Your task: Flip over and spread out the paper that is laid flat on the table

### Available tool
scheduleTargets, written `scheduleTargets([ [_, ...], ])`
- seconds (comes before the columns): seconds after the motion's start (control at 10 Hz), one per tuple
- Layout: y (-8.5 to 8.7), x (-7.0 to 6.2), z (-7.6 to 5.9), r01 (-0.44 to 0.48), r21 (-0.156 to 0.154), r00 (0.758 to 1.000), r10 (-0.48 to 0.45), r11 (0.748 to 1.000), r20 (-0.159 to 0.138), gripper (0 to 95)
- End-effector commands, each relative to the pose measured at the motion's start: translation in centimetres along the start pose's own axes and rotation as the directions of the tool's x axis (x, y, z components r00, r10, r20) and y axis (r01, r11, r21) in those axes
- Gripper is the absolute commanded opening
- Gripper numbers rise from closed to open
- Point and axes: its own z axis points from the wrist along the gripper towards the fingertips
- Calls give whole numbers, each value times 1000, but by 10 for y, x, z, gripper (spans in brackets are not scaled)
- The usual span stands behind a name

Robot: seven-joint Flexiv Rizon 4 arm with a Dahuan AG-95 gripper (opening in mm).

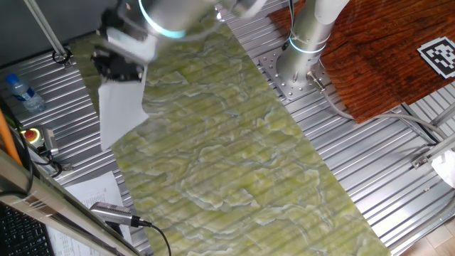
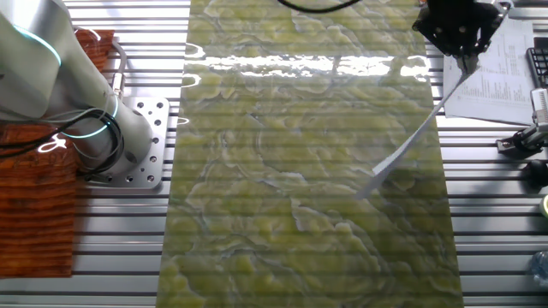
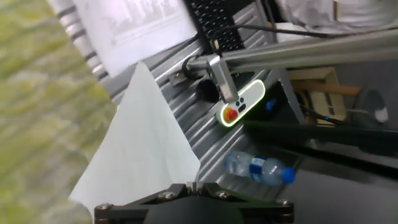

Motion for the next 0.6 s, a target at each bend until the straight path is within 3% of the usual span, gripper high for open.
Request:
scheduleTargets([
  [0.1, 11, -8, 8, -211, -186, 977, 207, 960, -43, 0],
  [0.2, 14, -9, 14, -308, -297, 951, 298, 904, -79, 0],
  [0.3, 15, -9, 14, -351, -341, 936, 337, 872, -102, 0],
  [0.4, 15, -10, 14, -399, -400, 917, 372, 825, -147, 0],
  [0.5, 17, -11, 14, -416, -417, 909, 380, 808, -172, 0],
  [0.6, 19, -14, 13, -454, -449, 891, 399, 769, -217, 0],
])
